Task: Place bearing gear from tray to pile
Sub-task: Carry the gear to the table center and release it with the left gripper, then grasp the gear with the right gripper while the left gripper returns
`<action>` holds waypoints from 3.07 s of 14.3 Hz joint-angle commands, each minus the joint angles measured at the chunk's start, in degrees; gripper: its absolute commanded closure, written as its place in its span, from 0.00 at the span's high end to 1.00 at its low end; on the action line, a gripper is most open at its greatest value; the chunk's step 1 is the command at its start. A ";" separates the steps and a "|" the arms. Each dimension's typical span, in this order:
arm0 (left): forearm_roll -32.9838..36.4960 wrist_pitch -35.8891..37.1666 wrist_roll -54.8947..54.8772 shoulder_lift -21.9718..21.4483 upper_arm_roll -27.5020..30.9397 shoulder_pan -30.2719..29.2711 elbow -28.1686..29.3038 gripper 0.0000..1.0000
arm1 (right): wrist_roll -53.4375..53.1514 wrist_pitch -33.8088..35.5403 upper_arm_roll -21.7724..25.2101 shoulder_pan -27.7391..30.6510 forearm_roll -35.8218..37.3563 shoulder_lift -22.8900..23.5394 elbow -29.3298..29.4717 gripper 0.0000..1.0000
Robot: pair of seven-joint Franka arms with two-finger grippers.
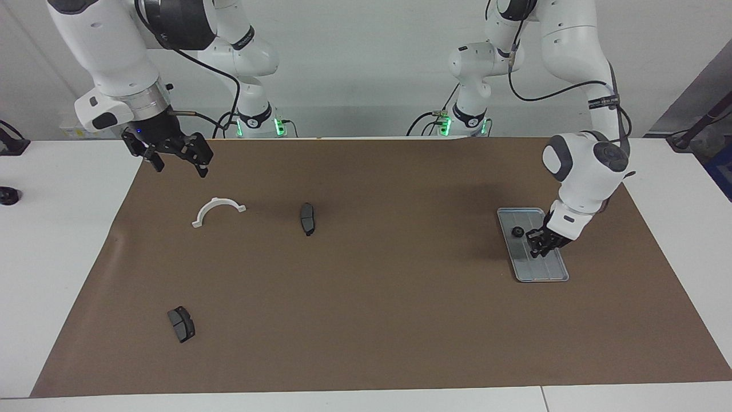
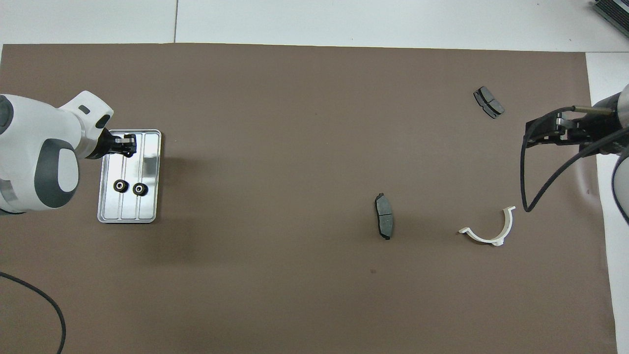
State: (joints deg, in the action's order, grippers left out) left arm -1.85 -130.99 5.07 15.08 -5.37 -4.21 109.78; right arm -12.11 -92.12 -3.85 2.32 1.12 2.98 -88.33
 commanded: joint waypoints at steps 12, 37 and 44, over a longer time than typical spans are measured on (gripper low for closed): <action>-0.26 -9.70 46.51 11.20 0.45 36.20 -9.06 0.00 | 1.03 0.72 -0.63 0.32 -1.38 -1.04 -0.88 1.00; 3.17 -4.18 47.57 -9.72 4.85 4.30 17.13 0.68 | -16.71 -27.74 -1.95 -28.05 3.71 26.70 4.56 1.00; 3.17 -9.29 49.15 -9.54 4.85 4.74 21.53 0.61 | -25.51 -33.91 -2.30 -31.84 9.43 35.69 9.50 1.00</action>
State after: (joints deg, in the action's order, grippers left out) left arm 0.53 -138.71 52.85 7.67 -0.60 0.26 128.68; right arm -36.07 -126.16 -6.03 -29.08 10.33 38.26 -80.34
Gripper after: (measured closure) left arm 0.388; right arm 0.000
